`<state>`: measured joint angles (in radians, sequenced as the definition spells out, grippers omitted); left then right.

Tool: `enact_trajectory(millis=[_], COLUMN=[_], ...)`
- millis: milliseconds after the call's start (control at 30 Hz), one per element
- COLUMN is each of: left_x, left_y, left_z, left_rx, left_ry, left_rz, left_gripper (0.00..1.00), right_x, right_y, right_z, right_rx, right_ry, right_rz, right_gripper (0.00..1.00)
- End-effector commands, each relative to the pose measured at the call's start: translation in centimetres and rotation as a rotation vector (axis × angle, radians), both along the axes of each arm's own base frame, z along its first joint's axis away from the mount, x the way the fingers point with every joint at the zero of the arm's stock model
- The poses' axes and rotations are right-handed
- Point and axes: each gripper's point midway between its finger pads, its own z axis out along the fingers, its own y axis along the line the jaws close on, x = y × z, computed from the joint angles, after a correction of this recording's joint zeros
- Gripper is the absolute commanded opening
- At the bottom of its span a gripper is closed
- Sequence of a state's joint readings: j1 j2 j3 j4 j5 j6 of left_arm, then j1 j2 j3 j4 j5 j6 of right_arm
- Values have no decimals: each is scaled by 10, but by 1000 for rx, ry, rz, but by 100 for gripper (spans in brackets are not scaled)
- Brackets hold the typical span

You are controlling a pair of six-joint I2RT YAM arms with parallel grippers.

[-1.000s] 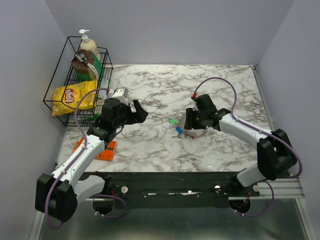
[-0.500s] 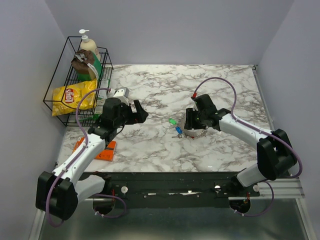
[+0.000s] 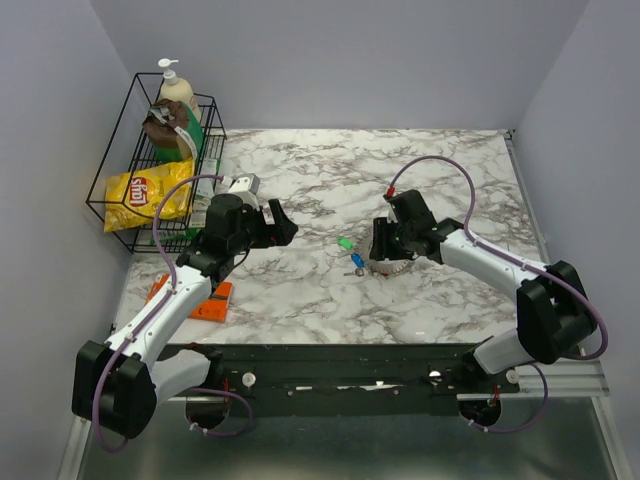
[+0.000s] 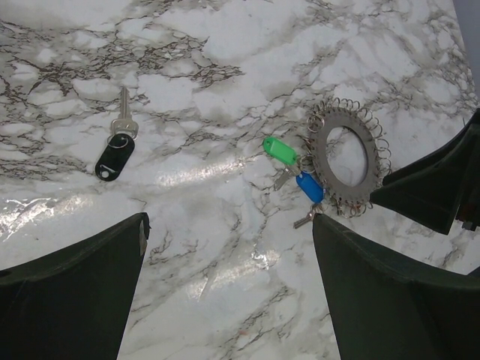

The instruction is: Put the keys on the keyring

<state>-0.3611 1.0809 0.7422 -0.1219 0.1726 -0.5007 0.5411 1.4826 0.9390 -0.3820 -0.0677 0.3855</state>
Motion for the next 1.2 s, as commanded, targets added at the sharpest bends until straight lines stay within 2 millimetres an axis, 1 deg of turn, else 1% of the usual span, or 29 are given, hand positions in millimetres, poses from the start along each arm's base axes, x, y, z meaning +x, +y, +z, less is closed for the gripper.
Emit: enact_trajectory(millis=[0, 500, 600, 767, 800, 867, 900, 1000, 1033, 1100, 1167], left_x=[0, -4, -6, -9, -9, -9, -10, -8, -9, -10, -11], left_y=[-2, -6, -6, -13, -15, -20, -25, -33, -39, -48, -59], left_z=[9, 9, 6, -1, -6, -8, -14, -19, -27, -34, -45], left_rx=[-9, -27, -31, -53, -52, -56, -50, -40, -31, -31, -18], left_ry=[-17, -11, -6, 40, 58, 72, 91, 121, 154, 189, 236], left_rz=[-20, -43, -44, -70, -78, -97, -109, -131, -144, -170, -197], left_gripper=[99, 99, 99, 99, 99, 99, 99, 99, 99, 98, 98], right_x=[1, -1, -1, 0, 1, 1, 1, 1, 2, 2, 1], right_y=[-4, -4, -2, -1, 0, 1, 0, 0, 1, 2, 2], right_z=[6, 6, 3, -1, -2, -3, -6, -9, -9, -10, -12], right_rx=[8, 16, 16, 21, 23, 22, 18, 13, 15, 17, 14], right_ry=[-26, -22, -12, -6, -5, 0, 4, 12, 10, 17, 20], right_rz=[-20, -19, -16, -21, -19, -18, -20, -19, -18, -19, -19], right_gripper=[55, 55, 55, 55, 55, 55, 55, 55, 55, 55, 55])
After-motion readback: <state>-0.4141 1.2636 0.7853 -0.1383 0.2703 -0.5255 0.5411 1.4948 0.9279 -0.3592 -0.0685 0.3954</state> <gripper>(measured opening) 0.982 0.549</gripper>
